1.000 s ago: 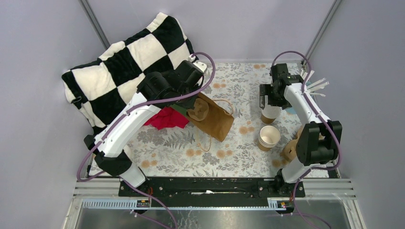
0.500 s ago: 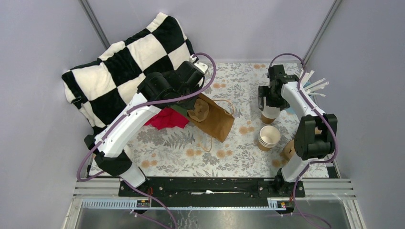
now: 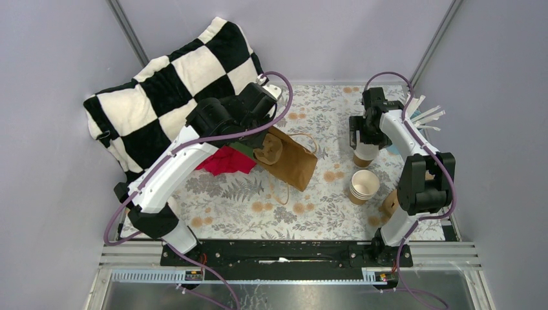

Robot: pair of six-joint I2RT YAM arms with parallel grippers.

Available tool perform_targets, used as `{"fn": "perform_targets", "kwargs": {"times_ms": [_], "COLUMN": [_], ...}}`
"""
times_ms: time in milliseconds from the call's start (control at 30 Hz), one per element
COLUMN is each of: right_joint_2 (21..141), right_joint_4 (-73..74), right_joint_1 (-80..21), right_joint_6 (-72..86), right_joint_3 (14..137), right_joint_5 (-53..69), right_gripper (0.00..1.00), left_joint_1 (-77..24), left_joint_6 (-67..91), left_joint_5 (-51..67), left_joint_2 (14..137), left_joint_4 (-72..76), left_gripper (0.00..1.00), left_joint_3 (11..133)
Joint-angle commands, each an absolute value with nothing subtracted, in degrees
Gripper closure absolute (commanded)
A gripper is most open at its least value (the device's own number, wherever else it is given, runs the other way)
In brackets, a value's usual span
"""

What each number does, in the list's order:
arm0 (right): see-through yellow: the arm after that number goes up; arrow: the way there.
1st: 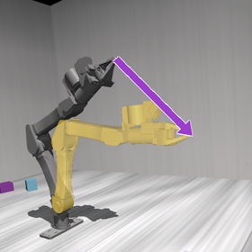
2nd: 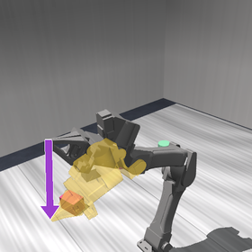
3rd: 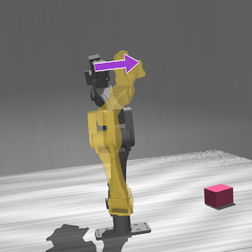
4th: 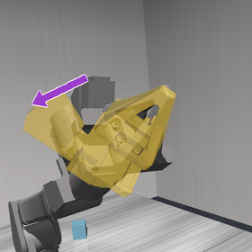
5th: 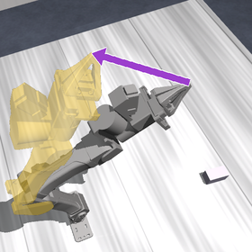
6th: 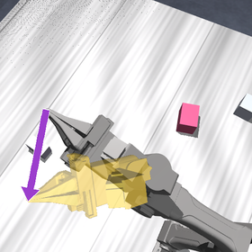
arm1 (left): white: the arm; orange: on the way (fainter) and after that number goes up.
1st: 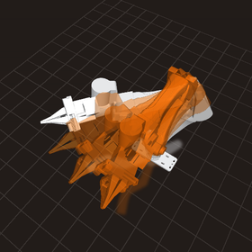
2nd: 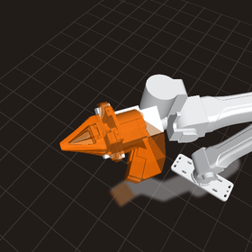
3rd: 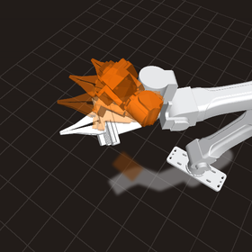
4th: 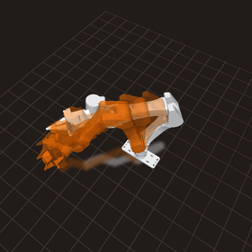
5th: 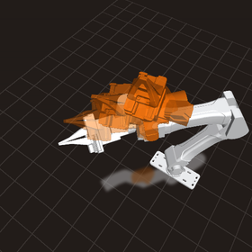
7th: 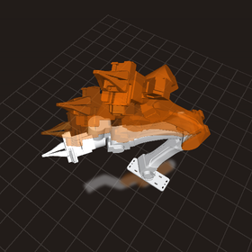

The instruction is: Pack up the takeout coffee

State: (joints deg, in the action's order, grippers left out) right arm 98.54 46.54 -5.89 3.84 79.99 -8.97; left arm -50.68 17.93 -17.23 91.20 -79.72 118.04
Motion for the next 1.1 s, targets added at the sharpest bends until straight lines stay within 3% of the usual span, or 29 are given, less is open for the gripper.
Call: {"fn": "perform_targets", "kwargs": {"times_ms": [0,600,1067], "right_joint_2": [99.00,99.00,104.81], "right_joint_4": [45.88,42.37,50.92], "right_joint_1": [-5.98,-4.66,-3.95], "right_joint_6": [3.54,4.86,5.63], "right_joint_3": [81.21,76.28,77.31], "right_joint_5": [-10.23,-7.28,-8.38], "right_gripper": [0.05,0.17,0.23], "left_joint_1": [-51.08,-51.32,-51.36], "left_joint_6": [17.29,17.19,17.31], "left_joint_5": [-18.69,-18.92,-18.20], "left_joint_2": [90.88,90.55,90.98], "left_joint_4": [-78.38,-78.31,-78.36], "left_gripper": [1.00,1.00,1.00], "left_joint_3": [119.41,119.01,119.04]}}
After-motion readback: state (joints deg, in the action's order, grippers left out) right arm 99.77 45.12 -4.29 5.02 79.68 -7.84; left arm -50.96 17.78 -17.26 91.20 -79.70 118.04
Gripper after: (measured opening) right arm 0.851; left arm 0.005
